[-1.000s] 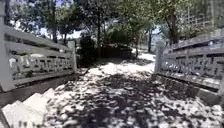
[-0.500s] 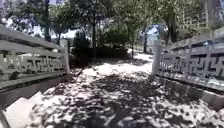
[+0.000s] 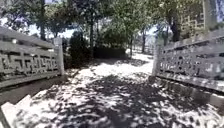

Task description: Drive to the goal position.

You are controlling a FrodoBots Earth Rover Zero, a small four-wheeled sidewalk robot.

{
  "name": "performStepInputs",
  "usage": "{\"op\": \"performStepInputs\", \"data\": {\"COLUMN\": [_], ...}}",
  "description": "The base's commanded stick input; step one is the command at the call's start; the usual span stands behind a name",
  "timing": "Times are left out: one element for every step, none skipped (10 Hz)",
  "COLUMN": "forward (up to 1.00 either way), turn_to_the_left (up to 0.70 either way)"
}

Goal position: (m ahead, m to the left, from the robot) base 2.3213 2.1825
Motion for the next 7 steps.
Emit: {"op": "performStepInputs", "data": {"forward": [0.45,0.45,0.45,0.45,0.45,0.45,0.45], "turn_to_the_left": [0.00,0.00,0.00,0.00,0.00,0.00,0.00]}}
